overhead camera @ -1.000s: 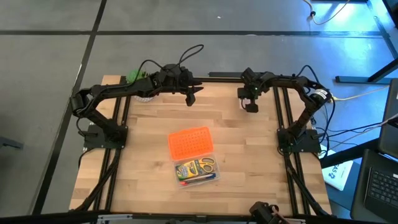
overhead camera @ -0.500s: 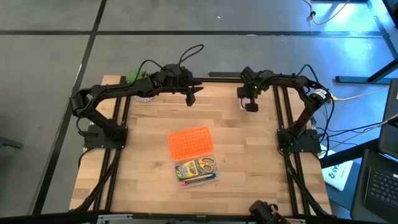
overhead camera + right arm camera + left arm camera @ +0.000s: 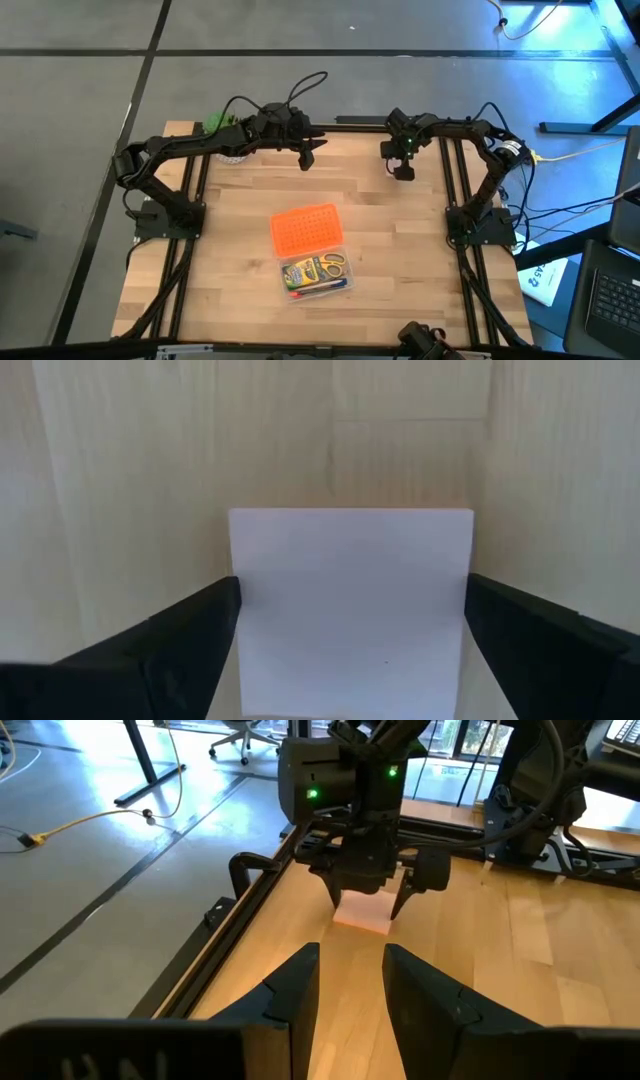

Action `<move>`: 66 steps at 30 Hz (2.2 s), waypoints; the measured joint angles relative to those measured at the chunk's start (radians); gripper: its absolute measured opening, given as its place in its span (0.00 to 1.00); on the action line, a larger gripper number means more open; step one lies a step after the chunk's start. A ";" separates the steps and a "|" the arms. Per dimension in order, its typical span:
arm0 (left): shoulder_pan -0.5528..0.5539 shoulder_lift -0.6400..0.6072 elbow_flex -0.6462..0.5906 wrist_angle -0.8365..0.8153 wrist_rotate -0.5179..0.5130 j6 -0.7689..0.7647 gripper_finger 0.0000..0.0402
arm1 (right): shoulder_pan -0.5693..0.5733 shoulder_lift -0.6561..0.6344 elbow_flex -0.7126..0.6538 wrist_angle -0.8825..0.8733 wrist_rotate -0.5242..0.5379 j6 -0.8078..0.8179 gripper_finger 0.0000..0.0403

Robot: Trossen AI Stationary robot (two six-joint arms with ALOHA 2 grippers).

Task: Pack school essentials
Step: Put the pink sticky notes into the orange supply box

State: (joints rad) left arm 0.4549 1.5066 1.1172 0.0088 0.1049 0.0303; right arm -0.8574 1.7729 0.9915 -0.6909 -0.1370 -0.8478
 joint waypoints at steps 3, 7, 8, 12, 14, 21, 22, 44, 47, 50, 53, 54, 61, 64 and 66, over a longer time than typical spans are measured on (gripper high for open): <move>0.000 0.000 0.000 0.000 0.000 0.000 0.26 | 0.000 0.001 0.000 0.002 0.001 -0.002 0.94; 0.000 0.000 0.000 0.000 0.000 0.000 0.26 | 0.000 0.002 0.000 -0.004 0.001 -0.001 0.94; 0.000 0.000 0.000 0.000 0.000 0.000 0.26 | 0.000 0.002 0.000 -0.007 0.001 -0.001 0.94; 0.000 0.000 0.000 0.000 0.000 0.000 0.26 | 0.000 0.003 0.000 -0.018 -0.013 0.000 0.94; 0.000 0.000 0.000 0.000 0.000 0.000 0.26 | 0.000 0.004 0.000 -0.023 -0.014 0.000 0.94; 0.000 0.000 0.000 0.000 0.000 0.000 0.26 | 0.000 0.004 -0.001 -0.041 -0.018 0.000 0.94; 0.000 0.000 0.000 0.000 0.000 0.000 0.26 | 0.000 0.004 -0.001 -0.041 -0.018 0.000 0.94; 0.000 0.000 0.000 0.000 0.000 0.000 0.26 | 0.003 0.005 -0.002 -0.081 -0.067 0.057 0.94; 0.000 0.000 0.000 0.000 0.000 0.000 0.26 | 0.003 0.005 -0.003 -0.078 -0.068 0.057 0.94; 0.000 0.000 0.000 0.000 0.000 0.000 0.26 | 0.005 0.005 -0.003 -0.077 -0.068 0.057 0.94; 0.000 0.000 0.000 0.000 0.000 0.000 0.26 | 0.014 0.005 -0.003 -0.076 -0.061 0.057 0.94; 0.000 0.000 0.000 0.000 0.000 0.000 0.26 | 0.019 0.005 -0.003 -0.076 -0.053 0.059 0.94; 0.000 0.000 0.000 0.000 0.000 0.000 0.26 | 0.065 0.005 -0.004 -0.077 0.000 0.062 0.94; 0.000 0.000 0.000 0.000 0.000 0.000 0.26 | 0.072 0.006 -0.004 -0.076 0.012 0.062 0.94; 0.000 0.000 0.000 0.000 0.000 0.000 0.26 | 0.072 0.006 -0.004 -0.075 0.011 0.072 0.94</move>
State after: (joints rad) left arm 0.4549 1.5066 1.1172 0.0090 0.1047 0.0303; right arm -0.7849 1.7786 0.9874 -0.7654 -0.1257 -0.7754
